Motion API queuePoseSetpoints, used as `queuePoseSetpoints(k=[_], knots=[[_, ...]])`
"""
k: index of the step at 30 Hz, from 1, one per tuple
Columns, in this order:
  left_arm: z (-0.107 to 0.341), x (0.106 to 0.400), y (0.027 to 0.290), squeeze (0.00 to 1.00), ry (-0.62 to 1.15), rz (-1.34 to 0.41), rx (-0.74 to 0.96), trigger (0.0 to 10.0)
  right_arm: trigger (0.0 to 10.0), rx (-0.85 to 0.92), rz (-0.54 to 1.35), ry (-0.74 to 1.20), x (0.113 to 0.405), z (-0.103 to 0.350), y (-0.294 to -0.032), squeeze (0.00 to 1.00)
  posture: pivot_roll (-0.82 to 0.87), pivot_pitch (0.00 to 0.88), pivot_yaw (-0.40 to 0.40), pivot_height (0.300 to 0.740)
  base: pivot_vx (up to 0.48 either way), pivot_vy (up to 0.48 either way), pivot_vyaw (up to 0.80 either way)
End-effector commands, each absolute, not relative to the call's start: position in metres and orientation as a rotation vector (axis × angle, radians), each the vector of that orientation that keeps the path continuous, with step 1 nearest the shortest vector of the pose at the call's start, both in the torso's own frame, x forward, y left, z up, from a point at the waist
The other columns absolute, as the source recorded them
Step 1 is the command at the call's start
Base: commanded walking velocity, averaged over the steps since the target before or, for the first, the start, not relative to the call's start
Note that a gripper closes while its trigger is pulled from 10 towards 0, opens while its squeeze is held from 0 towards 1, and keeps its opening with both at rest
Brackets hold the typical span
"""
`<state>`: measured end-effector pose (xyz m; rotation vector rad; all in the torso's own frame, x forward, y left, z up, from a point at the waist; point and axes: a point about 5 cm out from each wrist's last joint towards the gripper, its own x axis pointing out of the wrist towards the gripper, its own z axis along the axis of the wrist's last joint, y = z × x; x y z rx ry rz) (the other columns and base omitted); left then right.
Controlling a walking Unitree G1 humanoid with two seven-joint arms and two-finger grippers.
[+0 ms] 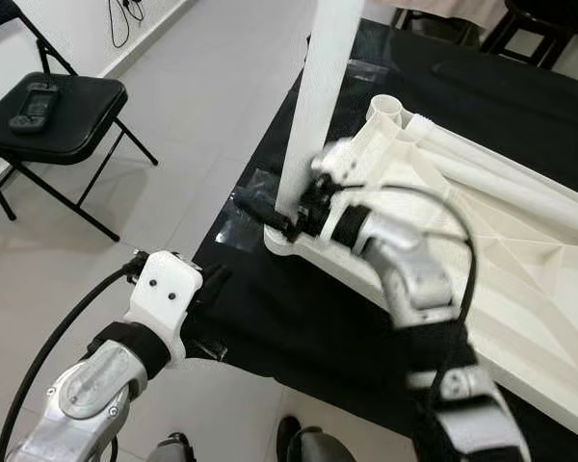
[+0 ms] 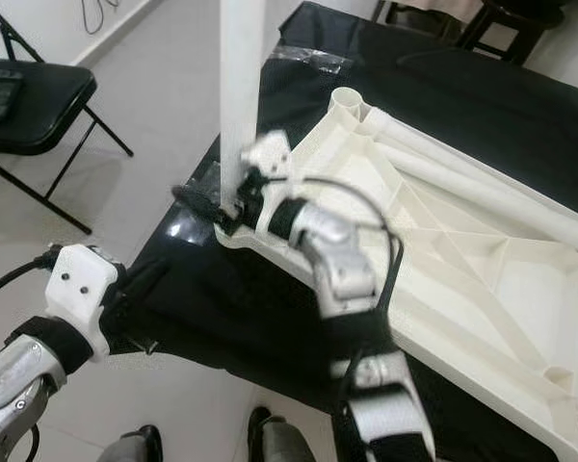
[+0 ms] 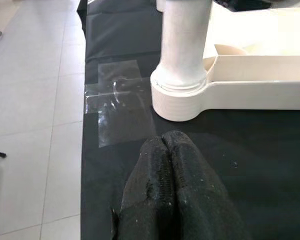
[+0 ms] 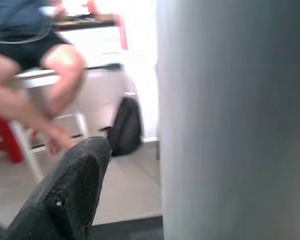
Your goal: Building children table
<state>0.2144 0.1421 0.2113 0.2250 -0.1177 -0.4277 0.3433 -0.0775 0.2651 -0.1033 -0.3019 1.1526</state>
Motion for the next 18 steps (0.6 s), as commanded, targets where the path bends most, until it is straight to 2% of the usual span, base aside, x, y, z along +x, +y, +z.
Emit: queuePoseSetpoints(k=[1,2,4,7,8,11,12,18], knots=[[0.206,0.214,0.141,0.0,-0.093,-0.439,0.223,10.0,10.0,-0.163,1.35,-0.231,0.345,0.252,-0.084,0.0,0.13,0.282,-0.135,0.74,0.0,0.0,0.0],[0.206,0.214,0.141,0.0,-0.093,-0.439,0.223,10.0,10.0,-0.163,1.35,-0.231,0.345,0.252,-0.084,0.0,0.13,0.282,-0.135,0.74,0.0,0.0,0.0],[0.204,0.212,0.139,0.0,-0.085,-0.447,0.225,10.0,10.0,-0.203,1.471,-0.177,0.35,0.252,-0.088,0.0,0.14,0.287,-0.132,0.74,0.0,0.0,0.0],[0.204,0.211,0.139,0.0,-0.084,-0.45,0.226,10.0,10.0,-0.198,1.493,-0.163,0.355,0.254,-0.085,0.0,0.14,0.288,-0.13,0.74,0.0,0.0,0.0],[0.204,0.211,0.139,0.0,-0.083,-0.452,0.228,10.0,0.6,-0.198,1.512,-0.151,0.357,0.254,-0.083,0.0,0.15,0.291,-0.125,0.74,0.0,0.0,0.0],[0.204,0.211,0.138,0.0,-0.082,-0.453,0.229,10.0,0.6,-0.2,1.526,-0.142,0.358,0.254,-0.082,0.0,0.15,0.291,-0.125,0.74,0.0,0.0,0.0],[0.205,0.211,0.138,0.0,-0.085,-0.456,0.227,10.0,0.0,-0.193,1.563,-0.129,0.358,0.255,-0.083,0.0,0.16,0.288,-0.125,0.74,0.0,0.0,0.0],[0.204,0.212,0.137,0.0,-0.086,-0.449,0.232,10.0,0.0,-0.194,1.626,-0.095,0.36,0.253,-0.093,0.0,0.16,0.286,-0.137,0.74,0.0,0.0,0.0]])
